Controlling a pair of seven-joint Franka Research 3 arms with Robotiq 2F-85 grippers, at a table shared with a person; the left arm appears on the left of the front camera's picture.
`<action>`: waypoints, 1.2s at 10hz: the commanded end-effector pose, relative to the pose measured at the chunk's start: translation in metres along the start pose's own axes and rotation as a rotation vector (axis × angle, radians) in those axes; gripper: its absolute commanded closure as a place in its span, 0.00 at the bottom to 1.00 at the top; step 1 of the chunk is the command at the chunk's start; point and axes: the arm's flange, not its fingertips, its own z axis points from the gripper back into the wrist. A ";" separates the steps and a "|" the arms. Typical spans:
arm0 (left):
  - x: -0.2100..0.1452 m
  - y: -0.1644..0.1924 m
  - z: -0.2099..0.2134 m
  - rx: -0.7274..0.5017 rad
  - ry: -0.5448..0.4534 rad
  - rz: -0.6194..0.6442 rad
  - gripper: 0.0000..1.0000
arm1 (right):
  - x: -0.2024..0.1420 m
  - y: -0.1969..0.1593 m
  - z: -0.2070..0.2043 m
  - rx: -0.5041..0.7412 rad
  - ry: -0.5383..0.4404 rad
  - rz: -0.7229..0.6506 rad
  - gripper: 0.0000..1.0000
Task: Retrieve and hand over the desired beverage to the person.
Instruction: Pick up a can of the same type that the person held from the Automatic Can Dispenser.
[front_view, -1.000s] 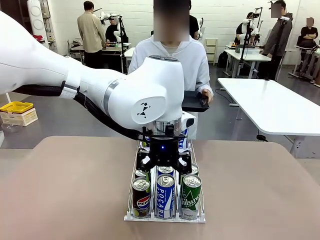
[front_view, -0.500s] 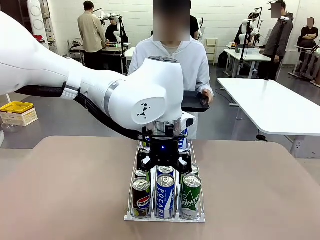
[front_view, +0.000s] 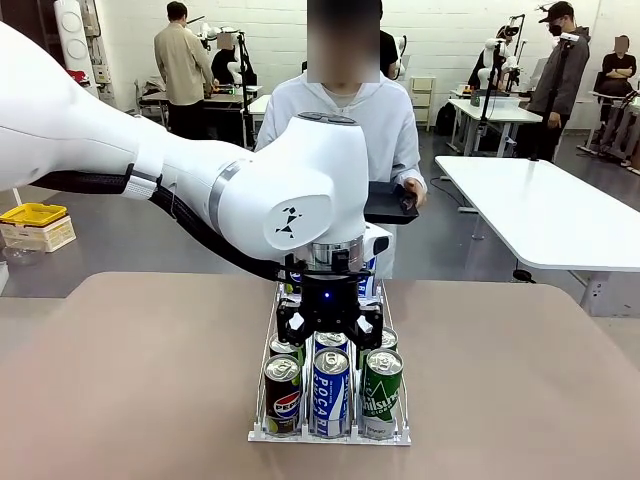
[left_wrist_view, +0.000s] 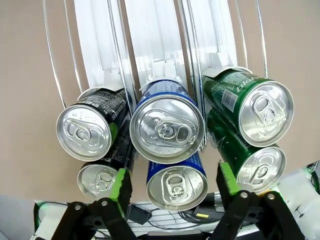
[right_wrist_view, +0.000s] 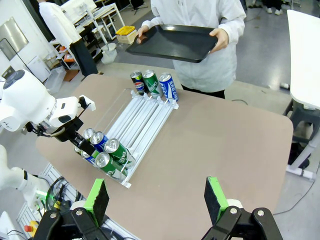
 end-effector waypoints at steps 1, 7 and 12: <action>0.001 -0.003 -0.002 0.005 -0.020 -0.019 1.00 | 0.000 -0.001 -0.001 0.001 -0.001 -0.003 0.00; 0.001 -0.004 -0.005 0.012 0.011 -0.022 1.00 | 0.000 -0.001 -0.001 0.001 -0.001 -0.003 0.00; -0.011 -0.001 0.076 0.048 -0.014 -0.008 1.00 | 0.000 -0.001 -0.001 0.001 -0.001 -0.003 0.00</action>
